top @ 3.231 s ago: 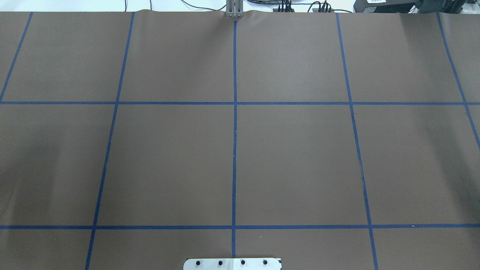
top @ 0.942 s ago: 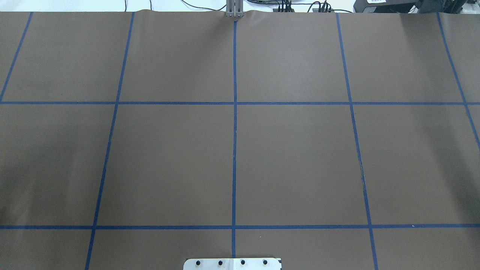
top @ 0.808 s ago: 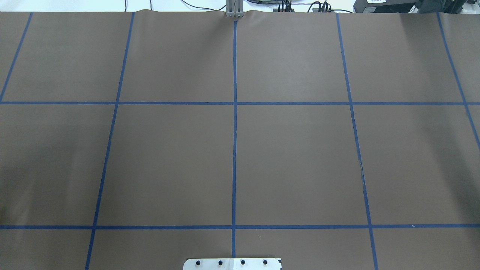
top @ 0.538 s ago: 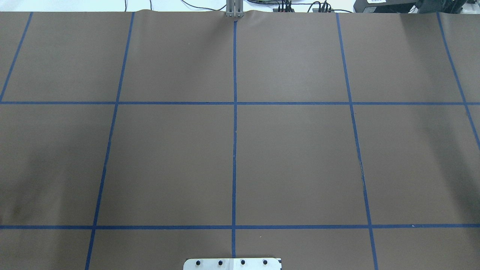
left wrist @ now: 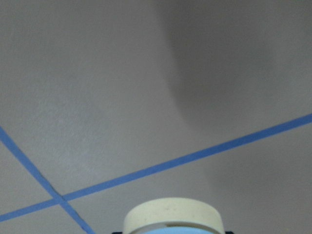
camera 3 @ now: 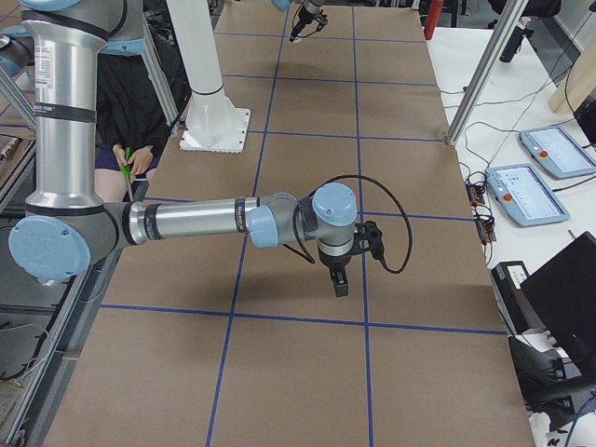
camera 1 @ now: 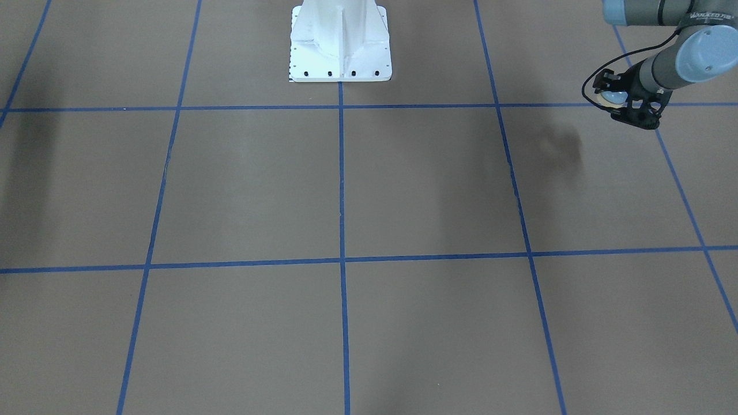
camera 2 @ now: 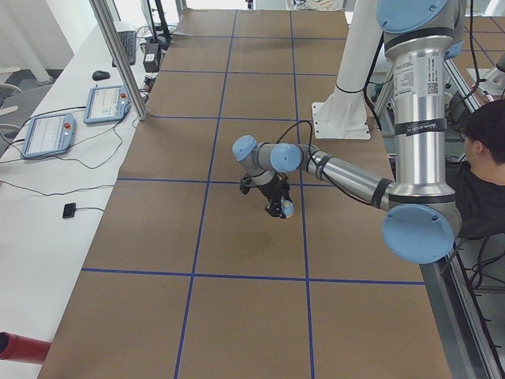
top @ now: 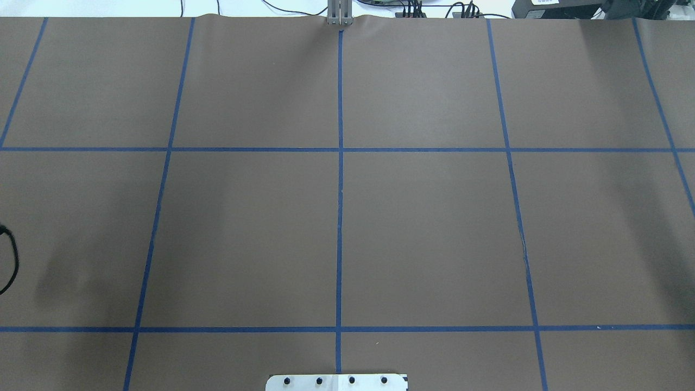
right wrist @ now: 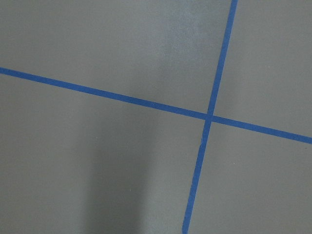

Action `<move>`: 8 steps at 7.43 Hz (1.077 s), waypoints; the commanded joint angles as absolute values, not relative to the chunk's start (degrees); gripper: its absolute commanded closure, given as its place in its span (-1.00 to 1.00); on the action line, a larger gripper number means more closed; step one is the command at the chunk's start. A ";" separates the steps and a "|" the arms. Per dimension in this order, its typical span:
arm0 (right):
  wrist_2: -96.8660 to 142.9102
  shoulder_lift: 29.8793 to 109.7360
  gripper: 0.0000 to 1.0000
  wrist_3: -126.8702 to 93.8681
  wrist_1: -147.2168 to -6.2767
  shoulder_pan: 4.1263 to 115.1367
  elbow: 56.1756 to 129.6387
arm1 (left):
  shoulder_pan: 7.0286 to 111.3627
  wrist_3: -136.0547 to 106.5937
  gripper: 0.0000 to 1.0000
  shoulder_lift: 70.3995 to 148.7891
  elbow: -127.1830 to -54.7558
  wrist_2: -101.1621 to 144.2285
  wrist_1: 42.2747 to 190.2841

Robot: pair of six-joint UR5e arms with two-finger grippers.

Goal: Place and press bell with both arms
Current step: 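Carry the bell with the left gripper toward the table center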

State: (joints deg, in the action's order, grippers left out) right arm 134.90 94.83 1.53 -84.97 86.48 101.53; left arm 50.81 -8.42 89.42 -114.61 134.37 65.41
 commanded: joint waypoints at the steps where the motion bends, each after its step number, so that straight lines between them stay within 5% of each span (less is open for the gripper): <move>1: 134.91 94.66 -1.00 1.76 -84.90 86.48 101.69 | 50.71 -12.98 0.35 106.97 -112.26 134.38 52.08; 5: 135.00 93.79 -1.00 1.23 -82.18 86.40 101.69 | 45.81 -30.89 0.35 130.72 -95.76 138.16 52.46; 8: 135.09 92.29 -1.00 0.26 -82.35 85.09 101.51 | 41.49 -51.43 0.35 142.27 -73.82 137.64 78.89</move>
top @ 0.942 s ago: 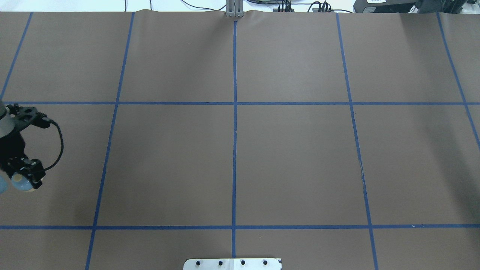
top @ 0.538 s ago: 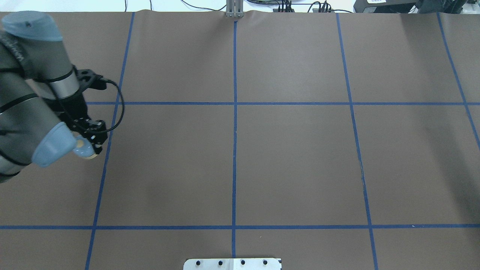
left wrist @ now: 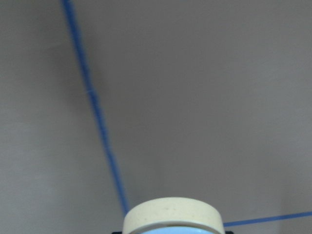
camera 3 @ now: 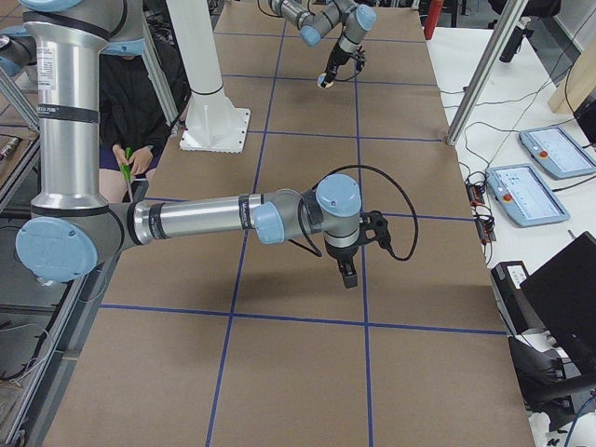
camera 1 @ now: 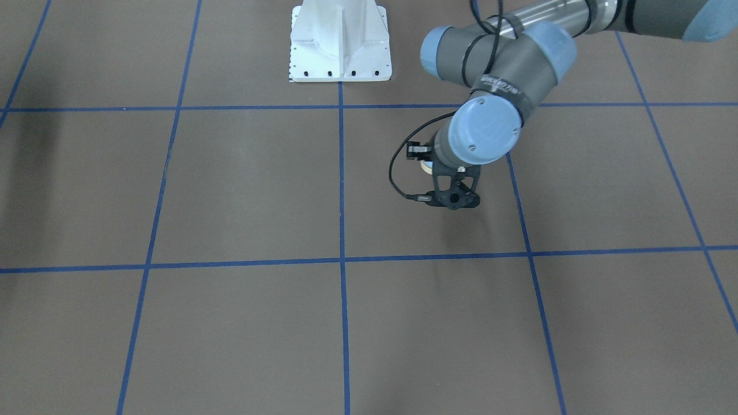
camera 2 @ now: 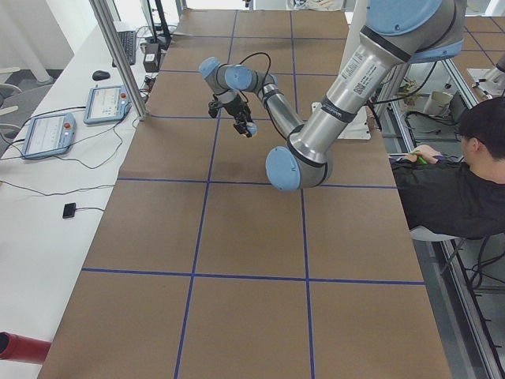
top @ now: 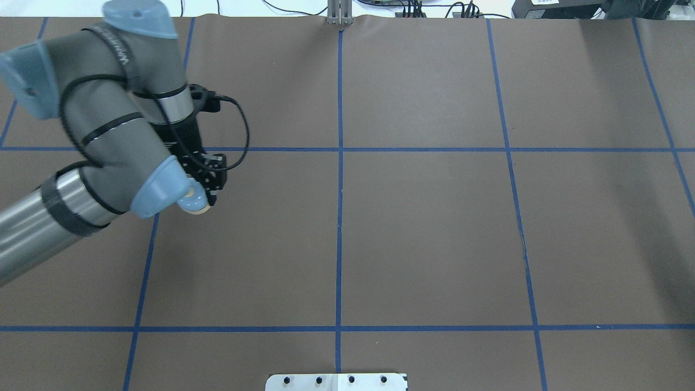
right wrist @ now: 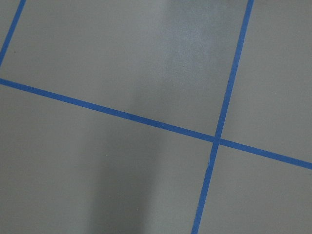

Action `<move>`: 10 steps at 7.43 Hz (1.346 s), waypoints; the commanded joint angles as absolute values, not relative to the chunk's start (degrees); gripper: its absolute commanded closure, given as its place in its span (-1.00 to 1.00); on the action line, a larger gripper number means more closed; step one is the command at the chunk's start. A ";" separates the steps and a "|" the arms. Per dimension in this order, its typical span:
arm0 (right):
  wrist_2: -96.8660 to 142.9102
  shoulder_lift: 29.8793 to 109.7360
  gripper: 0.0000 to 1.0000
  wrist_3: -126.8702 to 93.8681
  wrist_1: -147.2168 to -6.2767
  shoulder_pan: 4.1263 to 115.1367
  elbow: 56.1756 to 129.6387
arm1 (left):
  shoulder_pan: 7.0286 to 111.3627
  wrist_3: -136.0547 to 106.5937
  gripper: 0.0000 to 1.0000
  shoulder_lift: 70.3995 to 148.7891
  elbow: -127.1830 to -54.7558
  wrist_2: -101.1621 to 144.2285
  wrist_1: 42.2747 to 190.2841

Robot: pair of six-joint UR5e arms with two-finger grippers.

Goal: Place and press bell with both arms
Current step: 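Carry the bell with the left gripper toward the table center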

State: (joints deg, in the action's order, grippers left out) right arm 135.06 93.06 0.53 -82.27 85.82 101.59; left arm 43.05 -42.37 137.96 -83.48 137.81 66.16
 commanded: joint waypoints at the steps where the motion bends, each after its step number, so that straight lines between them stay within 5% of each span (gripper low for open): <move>1: 135.00 91.94 -1.00 0.26 -82.35 84.73 101.43 | 40.53 -56.72 0.34 146.12 -65.65 137.55 87.28; 3: 135.09 91.93 -1.00 0.26 -82.44 84.73 101.43 | 39.73 -58.35 0.34 154.66 -54.44 136.42 89.47; 8: 135.00 91.93 -1.00 0.26 -82.53 84.46 101.43 | 36.83 -61.26 0.13 154.86 -50.36 132.01 95.98; 10: 135.00 91.85 -1.00 0.26 -82.53 84.46 101.43 | 36.65 -61.08 -0.98 154.95 -50.54 132.01 96.67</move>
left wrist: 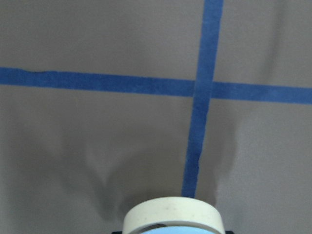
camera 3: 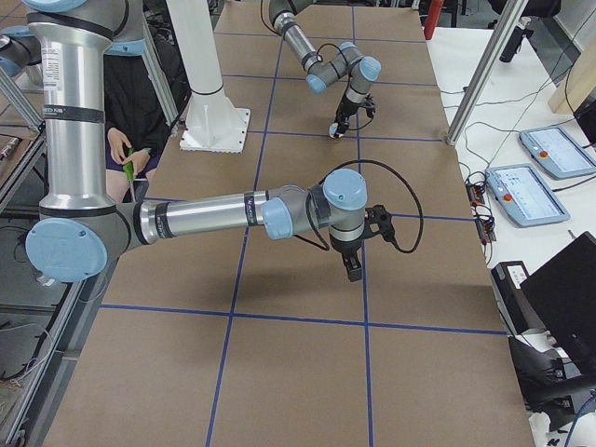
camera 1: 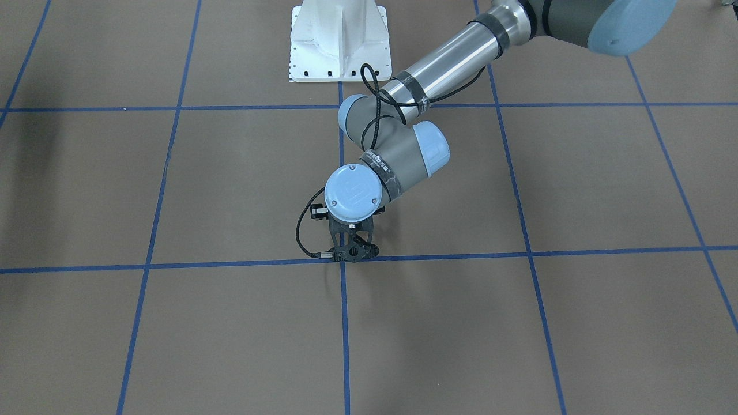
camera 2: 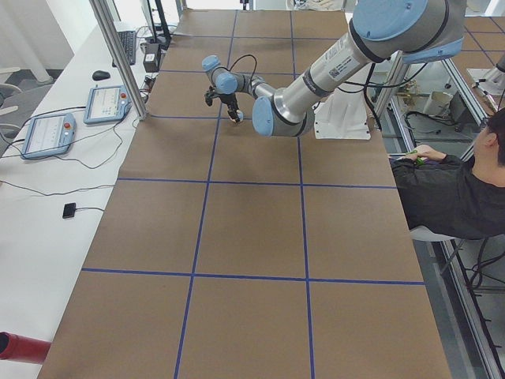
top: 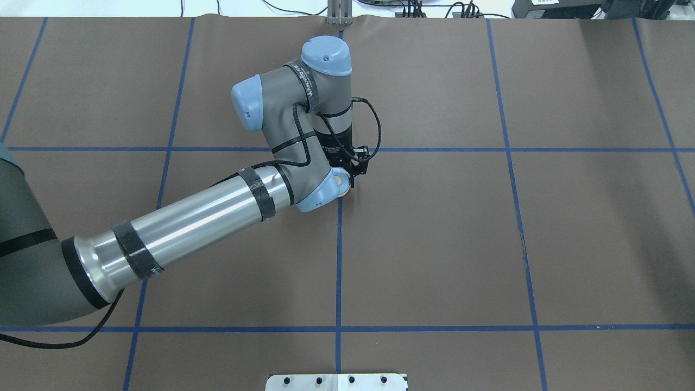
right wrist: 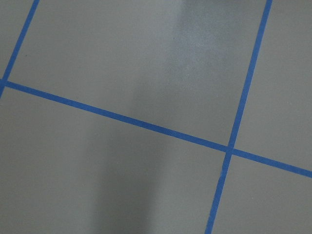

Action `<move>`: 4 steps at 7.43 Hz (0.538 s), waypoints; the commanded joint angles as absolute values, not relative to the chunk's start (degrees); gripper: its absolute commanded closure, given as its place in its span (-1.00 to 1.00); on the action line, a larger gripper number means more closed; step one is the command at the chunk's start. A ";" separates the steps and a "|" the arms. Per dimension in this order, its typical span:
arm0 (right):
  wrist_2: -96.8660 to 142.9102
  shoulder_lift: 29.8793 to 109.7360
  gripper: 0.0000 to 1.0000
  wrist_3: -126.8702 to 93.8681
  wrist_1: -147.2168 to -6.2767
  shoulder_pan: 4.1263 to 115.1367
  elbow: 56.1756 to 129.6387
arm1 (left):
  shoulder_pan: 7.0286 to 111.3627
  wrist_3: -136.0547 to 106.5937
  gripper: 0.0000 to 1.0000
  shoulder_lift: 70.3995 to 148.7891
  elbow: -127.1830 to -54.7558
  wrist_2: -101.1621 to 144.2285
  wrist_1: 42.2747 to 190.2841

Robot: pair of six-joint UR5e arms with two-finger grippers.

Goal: Place and press bell with both arms
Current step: 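Carry the bell with the left gripper toward the table center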

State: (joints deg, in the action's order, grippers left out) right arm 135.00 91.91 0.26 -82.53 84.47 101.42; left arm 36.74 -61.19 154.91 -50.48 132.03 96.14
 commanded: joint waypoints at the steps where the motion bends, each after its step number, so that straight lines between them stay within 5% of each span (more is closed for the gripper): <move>1: 134.91 91.58 -1.00 0.26 -82.53 84.38 101.34 | 36.65 -61.00 -1.00 154.95 -50.54 132.01 97.03; 4: 135.00 91.06 -1.00 0.35 -82.53 83.15 101.25 | 38.39 -60.73 -1.00 154.69 -53.50 131.84 96.16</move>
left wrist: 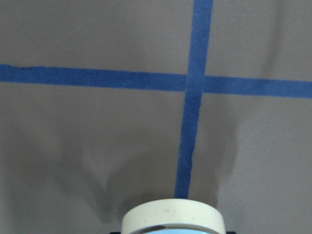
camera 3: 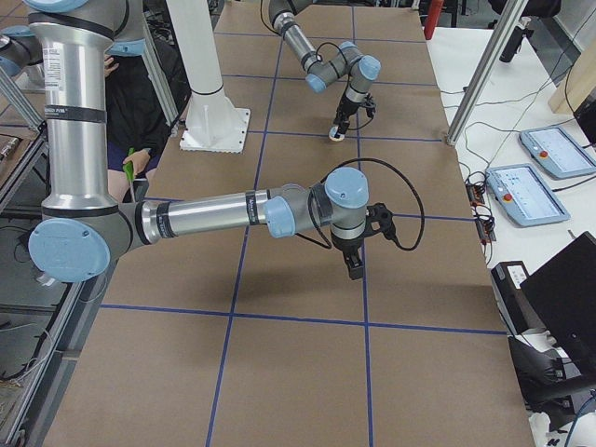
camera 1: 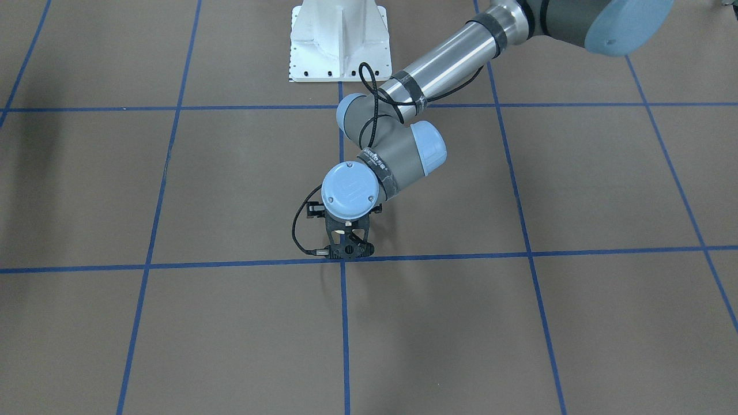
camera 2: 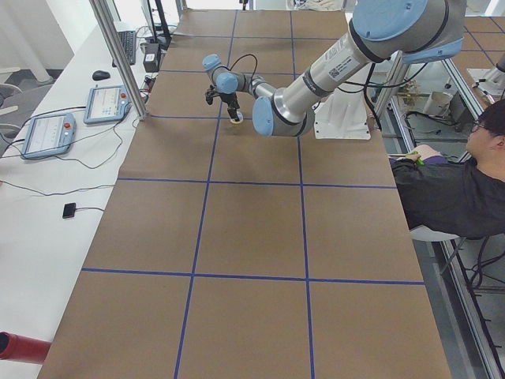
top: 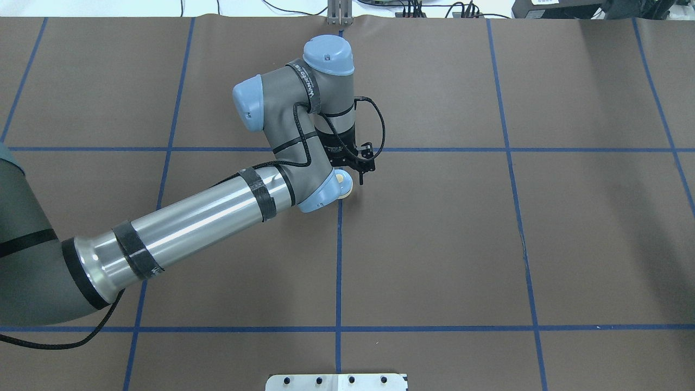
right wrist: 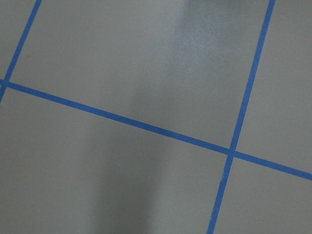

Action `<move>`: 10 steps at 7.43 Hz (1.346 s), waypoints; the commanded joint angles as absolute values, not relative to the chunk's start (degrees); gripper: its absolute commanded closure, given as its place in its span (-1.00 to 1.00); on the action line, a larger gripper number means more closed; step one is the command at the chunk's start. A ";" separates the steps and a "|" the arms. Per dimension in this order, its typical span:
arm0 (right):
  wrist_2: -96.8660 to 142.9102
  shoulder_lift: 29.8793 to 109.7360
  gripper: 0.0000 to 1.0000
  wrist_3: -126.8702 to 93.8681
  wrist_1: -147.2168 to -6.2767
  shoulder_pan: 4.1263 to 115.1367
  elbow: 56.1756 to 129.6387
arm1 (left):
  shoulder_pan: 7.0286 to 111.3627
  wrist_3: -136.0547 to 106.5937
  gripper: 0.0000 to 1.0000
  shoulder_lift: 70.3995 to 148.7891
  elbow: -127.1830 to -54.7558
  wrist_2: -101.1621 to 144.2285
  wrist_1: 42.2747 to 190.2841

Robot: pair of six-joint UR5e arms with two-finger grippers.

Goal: Place and press bell with both arms
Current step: 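Carry the bell with the left gripper toward the table center, then lower the bell onto the table center and open the left gripper, then withdraw the left arm while the right arm reaches toward the bell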

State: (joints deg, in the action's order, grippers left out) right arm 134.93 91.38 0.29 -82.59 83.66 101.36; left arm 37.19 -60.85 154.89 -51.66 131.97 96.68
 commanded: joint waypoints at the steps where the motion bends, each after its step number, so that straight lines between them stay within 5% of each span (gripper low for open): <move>1: 135.00 90.27 -1.00 0.26 -82.53 82.97 101.34 | 41.80 -60.30 -1.00 153.21 -56.14 131.75 95.80; 7: 134.03 76.92 -1.00 -6.91 -84.46 72.53 97.91 | 55.62 -40.75 -1.00 137.14 -78.09 129.13 88.91; 10: 134.03 70.42 -1.00 -18.15 -84.46 66.82 98.09 | 60.18 -17.55 -1.00 121.62 -97.86 122.61 73.58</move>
